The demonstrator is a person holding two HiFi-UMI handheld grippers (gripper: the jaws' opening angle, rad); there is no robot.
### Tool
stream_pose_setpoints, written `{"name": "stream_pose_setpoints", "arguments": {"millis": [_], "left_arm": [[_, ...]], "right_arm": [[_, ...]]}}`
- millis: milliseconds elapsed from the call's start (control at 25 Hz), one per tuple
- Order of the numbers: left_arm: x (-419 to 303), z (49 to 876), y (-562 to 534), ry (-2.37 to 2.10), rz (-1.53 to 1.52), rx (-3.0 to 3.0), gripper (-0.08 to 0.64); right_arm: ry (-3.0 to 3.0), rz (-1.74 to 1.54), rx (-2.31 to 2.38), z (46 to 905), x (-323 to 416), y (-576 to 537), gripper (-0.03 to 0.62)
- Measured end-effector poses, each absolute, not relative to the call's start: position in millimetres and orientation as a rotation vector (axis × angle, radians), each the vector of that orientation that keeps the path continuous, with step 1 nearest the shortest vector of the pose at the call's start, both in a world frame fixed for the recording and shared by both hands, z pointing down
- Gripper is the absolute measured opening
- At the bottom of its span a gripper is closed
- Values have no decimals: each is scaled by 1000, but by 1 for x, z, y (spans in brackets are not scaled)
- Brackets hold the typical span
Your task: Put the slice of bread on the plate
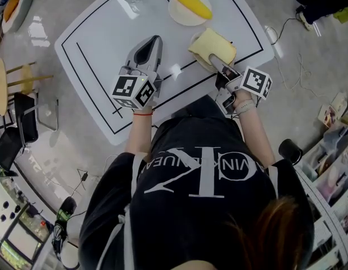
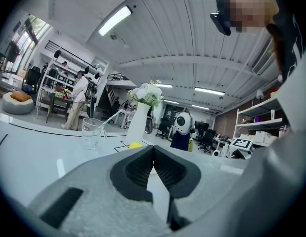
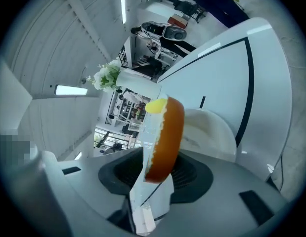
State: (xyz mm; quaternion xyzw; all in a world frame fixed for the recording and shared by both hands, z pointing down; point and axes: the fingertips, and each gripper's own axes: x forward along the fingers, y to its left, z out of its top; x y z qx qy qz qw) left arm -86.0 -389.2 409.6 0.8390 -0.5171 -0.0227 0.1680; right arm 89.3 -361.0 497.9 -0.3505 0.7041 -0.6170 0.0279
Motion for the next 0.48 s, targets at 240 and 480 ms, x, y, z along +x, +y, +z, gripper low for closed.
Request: {"name": "stream_pose_setpoints", "arguments": {"millis": [240,480], "left_arm": [[-85,410,-390,-1466,-72,2387,11],[-88,409,-390,-1470,-81,2385,11]], "right_arm": [[2319,-1892,-1079,498,82,-358,272],[2552,-1903,-1019,499,76,-344,331]]}}
